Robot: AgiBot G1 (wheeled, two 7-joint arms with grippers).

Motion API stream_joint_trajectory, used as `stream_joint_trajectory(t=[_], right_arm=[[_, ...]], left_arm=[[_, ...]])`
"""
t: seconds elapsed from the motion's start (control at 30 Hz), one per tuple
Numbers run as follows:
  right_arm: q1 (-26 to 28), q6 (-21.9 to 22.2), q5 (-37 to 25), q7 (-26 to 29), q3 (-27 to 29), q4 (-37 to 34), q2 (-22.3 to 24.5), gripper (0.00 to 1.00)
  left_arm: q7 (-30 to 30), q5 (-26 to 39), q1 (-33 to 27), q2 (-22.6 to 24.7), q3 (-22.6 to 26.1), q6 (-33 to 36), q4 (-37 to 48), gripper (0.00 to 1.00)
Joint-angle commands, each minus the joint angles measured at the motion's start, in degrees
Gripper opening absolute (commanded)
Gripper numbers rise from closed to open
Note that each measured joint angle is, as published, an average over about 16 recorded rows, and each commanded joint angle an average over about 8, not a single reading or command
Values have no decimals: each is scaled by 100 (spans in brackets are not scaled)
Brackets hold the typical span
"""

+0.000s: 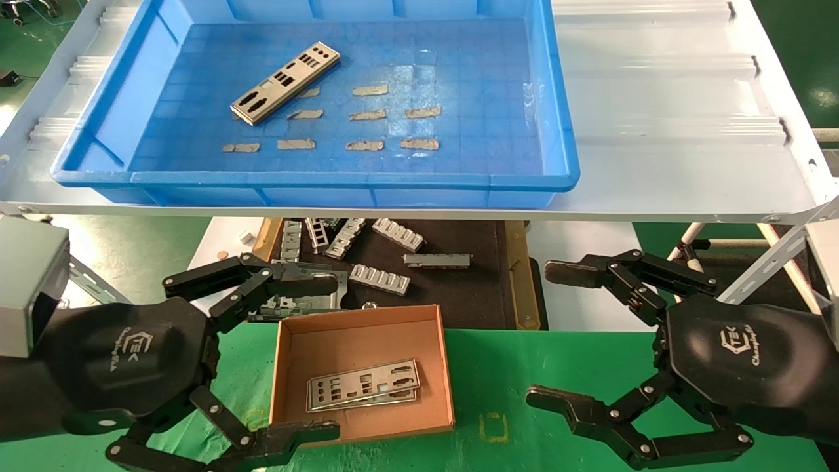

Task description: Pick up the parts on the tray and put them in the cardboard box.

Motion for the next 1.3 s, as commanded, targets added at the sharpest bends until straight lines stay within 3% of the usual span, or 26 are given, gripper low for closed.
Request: stream_joint_trajectory(t=[0.03, 0.63, 0.67, 0.9, 0.93, 1.13, 1.3], right_arm=[[0, 0, 0, 0, 0, 0, 0, 100], [0, 0, 0, 0, 0, 0, 0, 100], [0, 0, 0, 0, 0, 0, 0, 93], [0, 0, 0, 0, 0, 0, 0, 7], [0, 0, 0, 0, 0, 0, 0, 1], [0, 0, 0, 0, 0, 0, 0, 0], [0, 0, 0, 0, 0, 0, 0, 0]], left_arm=[[0, 0, 0, 0, 0, 0, 0, 100], [0, 0, 0, 0, 0, 0, 0, 100], [0, 0, 0, 0, 0, 0, 0, 100], [-3, -1, -2, 1, -3, -9, 7, 100], [-4, 1, -6, 3, -5, -19, 14, 100], [37, 142, -245, 129, -38, -328, 325, 100], [65, 509, -912, 441, 18, -801, 1072, 100]])
